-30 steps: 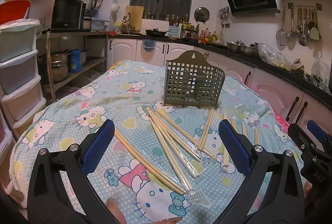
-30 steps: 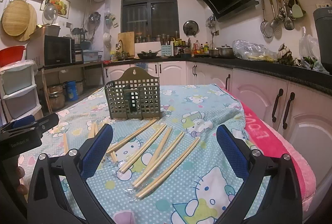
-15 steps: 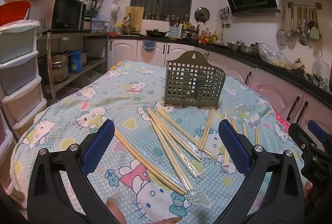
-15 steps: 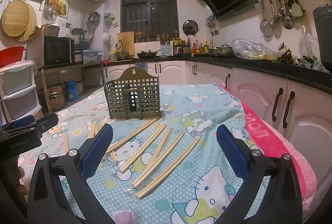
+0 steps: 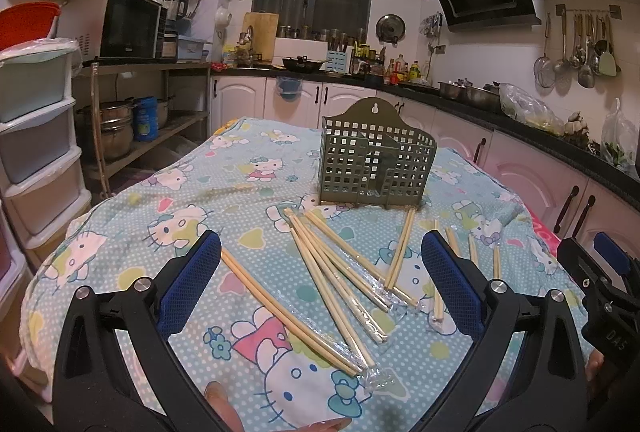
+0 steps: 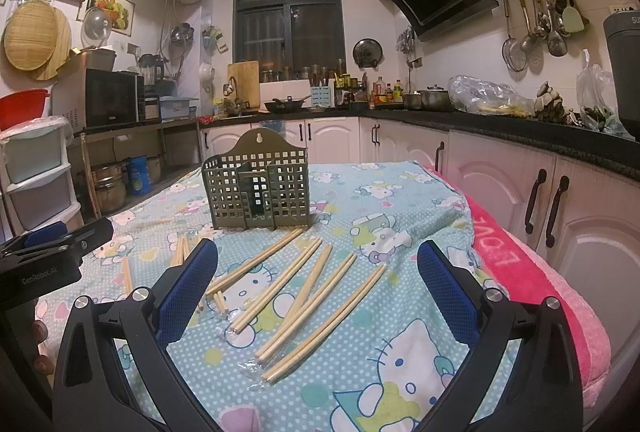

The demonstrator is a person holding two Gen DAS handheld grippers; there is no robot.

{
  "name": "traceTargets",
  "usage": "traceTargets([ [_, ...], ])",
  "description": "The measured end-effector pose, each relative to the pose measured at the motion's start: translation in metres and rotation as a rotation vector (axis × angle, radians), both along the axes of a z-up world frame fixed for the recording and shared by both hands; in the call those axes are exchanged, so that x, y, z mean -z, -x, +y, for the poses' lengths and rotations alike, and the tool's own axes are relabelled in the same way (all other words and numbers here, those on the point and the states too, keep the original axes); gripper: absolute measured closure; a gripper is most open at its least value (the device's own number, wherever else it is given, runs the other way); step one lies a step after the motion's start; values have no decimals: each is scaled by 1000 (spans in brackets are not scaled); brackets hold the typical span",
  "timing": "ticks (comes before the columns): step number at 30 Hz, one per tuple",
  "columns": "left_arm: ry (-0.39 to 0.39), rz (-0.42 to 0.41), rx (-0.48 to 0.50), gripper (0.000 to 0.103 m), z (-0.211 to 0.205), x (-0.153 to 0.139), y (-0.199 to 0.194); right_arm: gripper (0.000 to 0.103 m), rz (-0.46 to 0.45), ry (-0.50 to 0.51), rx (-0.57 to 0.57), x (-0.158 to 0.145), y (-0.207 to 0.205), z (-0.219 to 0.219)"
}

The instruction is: Organize utensils

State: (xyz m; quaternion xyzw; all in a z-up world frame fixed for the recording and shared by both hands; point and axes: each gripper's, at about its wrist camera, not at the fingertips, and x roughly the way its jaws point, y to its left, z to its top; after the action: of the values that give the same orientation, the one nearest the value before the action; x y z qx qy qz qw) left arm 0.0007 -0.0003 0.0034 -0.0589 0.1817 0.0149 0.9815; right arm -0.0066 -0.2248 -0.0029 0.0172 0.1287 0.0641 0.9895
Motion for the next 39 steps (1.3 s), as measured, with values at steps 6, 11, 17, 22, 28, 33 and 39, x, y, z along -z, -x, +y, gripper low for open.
traceTargets([
  [6,1,1,2,11,0,0,0,6,1,0,-2,0,0,0],
  [11,13,4,-2,11,4,-1,0,6,8,1,-9,1,-1,2],
  [17,21,6,-18,11,10,0,-1,6,15,12,-26,0,-4,8],
  [22,25,13,-32,11,15,2,-4,6,25,20,-39,-2,-9,10],
  [28,46,43,-49,11,26,4,-10,6,57,22,-65,-7,-25,14],
  [33,62,94,-67,11,35,10,-18,6,86,44,-93,-11,-42,22],
  [39,99,129,-78,11,51,14,-23,6,140,41,-132,-13,-65,32],
])
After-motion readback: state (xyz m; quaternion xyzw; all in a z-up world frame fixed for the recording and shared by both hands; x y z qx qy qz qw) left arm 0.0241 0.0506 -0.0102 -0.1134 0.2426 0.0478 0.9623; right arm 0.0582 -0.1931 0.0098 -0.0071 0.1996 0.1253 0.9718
